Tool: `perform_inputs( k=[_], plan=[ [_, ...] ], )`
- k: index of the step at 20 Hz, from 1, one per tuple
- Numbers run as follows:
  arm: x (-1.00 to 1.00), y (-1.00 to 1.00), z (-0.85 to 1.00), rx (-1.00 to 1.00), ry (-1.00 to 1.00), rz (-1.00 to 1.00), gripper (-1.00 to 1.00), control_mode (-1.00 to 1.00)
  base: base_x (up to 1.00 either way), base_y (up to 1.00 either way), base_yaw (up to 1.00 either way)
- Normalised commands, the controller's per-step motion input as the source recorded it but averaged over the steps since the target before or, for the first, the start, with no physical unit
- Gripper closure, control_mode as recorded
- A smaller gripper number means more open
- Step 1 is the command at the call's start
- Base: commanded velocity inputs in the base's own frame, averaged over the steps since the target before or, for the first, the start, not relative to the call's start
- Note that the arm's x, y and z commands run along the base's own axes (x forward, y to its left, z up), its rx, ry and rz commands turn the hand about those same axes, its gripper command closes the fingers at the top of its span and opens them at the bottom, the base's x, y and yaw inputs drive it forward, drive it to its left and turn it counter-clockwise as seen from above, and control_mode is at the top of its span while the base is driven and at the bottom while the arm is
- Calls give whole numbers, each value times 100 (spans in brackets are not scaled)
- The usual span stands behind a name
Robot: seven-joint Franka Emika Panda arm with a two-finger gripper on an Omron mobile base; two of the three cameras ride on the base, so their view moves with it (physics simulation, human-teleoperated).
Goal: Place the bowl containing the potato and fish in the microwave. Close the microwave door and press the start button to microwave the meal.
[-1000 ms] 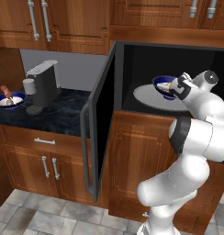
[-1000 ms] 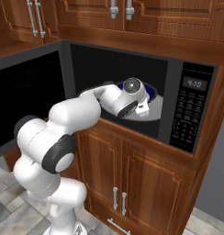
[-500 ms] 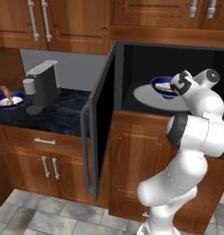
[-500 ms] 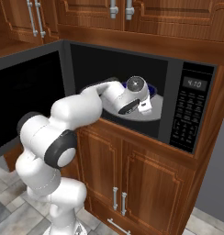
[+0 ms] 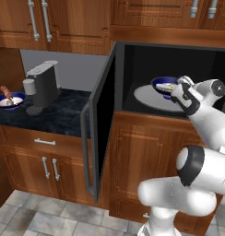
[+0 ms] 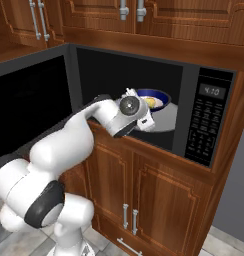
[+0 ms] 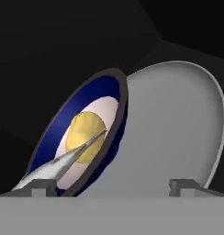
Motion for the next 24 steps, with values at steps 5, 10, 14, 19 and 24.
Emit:
perform_inputs(
  k=[5,10,14,19,24],
  plan=[
    [-100,43,50,-25,-4,21,-100,-100,0,0,0],
    [-100,21,50,-38,0,31,-100,-100,0,0,0],
    [-100,62,19,-60,12,34,-100,-100,0,0,0],
    [-100,76,32,-69,28,28,-100,-100,0,0,0],
    [-89,69,38,-69,30,16,-100,-100,0,0,0]
  ],
)
